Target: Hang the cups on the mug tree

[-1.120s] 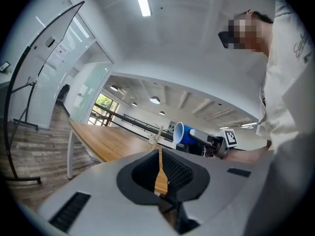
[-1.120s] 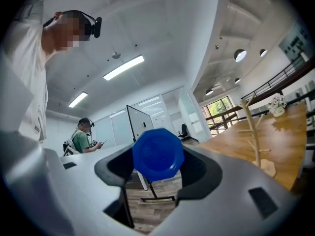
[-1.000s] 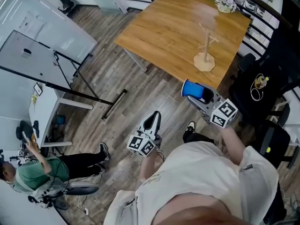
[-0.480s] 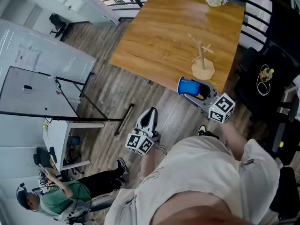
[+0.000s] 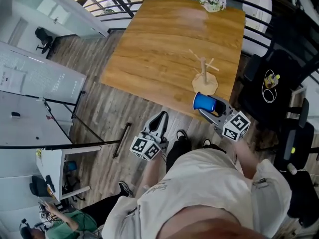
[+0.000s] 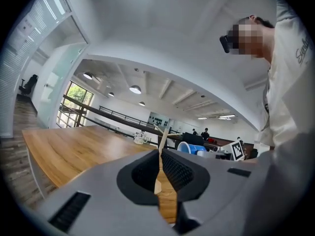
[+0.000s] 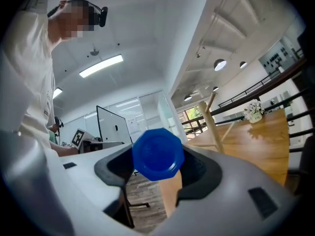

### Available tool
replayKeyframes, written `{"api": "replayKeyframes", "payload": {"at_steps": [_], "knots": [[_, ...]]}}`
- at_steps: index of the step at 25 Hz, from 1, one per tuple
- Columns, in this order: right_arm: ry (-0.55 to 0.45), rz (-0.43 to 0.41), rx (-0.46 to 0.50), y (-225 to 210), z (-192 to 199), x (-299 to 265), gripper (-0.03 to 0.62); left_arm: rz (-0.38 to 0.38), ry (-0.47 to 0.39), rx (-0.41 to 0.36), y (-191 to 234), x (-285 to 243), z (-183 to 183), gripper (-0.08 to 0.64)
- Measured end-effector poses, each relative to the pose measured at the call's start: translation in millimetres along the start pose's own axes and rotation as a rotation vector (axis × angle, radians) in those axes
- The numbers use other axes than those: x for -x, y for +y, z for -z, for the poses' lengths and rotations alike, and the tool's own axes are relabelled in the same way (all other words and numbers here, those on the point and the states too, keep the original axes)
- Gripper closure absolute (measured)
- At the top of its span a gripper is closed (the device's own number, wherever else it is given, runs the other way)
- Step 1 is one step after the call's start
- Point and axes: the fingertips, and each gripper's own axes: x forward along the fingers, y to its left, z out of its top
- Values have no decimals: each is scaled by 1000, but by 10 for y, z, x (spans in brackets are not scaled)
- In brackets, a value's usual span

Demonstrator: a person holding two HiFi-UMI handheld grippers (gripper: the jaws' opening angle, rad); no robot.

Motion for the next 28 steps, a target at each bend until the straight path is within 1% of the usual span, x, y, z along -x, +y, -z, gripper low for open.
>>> {"api": "replayKeyframes", "payload": {"at_steps": [4, 7, 11, 15, 19, 23, 25, 28], "knots": [[-20, 52, 39, -60, -173, -141, 339, 49, 26, 17, 259, -137, 13, 532], [-34, 75, 45, 1, -281, -302, 339, 89, 8, 3, 463, -219, -154, 532], [-26, 79, 66, 130, -301, -618, 339, 141, -14, -1, 754, -346, -375, 532], [-25, 109, 87, 201, -340, -901, 339, 208, -10, 15, 954, -416, -436, 532], [-22, 164, 103, 237, -359, -1076, 339, 274, 24, 30, 1138, -434, -388, 532], [-37, 236, 130, 234, -400, -1184, 339, 334, 50, 25, 1389, -527, -368, 532], [-47, 271, 137, 215, -458, -1208, 339, 361, 50, 22, 1460, -616, -421, 532], [-50, 316, 153, 191, -541, -1150, 339, 404, 31, 27, 1420, -722, -514, 532]]}}
